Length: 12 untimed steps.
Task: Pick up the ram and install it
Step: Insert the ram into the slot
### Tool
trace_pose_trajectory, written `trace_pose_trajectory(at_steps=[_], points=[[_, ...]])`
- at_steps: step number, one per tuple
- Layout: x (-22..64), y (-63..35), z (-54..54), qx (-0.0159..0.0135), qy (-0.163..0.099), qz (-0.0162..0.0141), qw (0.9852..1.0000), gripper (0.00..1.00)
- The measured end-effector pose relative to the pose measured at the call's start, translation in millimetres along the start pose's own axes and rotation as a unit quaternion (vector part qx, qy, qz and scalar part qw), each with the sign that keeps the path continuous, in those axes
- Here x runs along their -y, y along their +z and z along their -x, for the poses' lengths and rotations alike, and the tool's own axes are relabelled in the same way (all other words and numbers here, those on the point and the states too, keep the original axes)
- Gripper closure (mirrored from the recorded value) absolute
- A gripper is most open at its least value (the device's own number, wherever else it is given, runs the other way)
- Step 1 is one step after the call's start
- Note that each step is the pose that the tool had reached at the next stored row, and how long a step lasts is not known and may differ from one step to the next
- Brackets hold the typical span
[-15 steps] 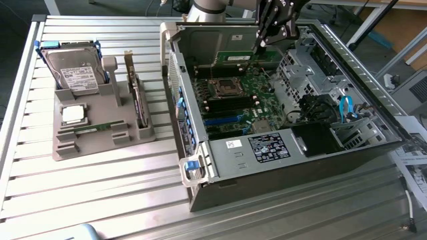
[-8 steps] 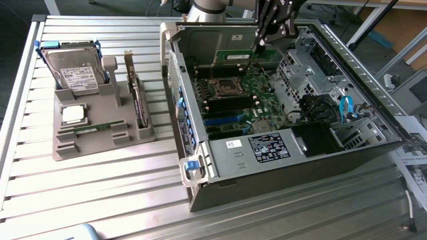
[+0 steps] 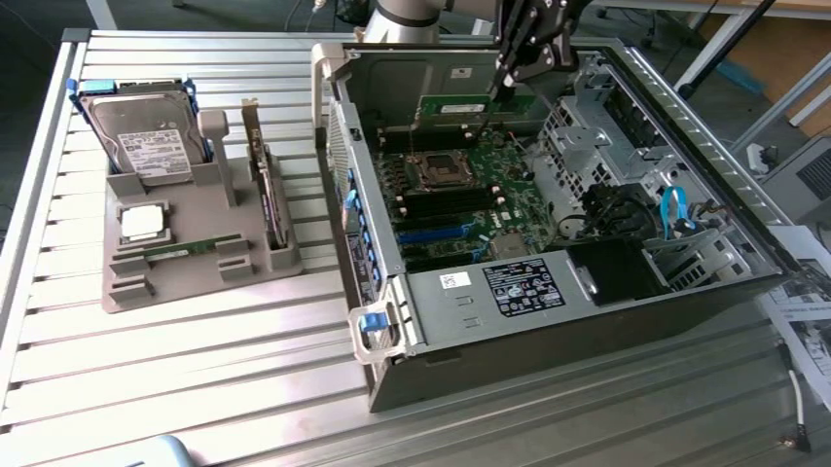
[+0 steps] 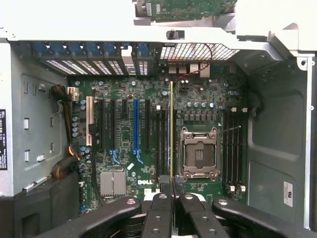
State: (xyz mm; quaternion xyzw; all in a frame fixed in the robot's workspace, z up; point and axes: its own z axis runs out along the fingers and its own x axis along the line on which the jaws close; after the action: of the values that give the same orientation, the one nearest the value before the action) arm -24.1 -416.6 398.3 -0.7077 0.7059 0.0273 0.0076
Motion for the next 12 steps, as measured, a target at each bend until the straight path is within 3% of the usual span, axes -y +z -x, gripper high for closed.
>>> trace_pose_trajectory(at_steps=[12], points=[[0.1,4.5,-0.1,0.0015,0.0,0.0,1.0,0.88]])
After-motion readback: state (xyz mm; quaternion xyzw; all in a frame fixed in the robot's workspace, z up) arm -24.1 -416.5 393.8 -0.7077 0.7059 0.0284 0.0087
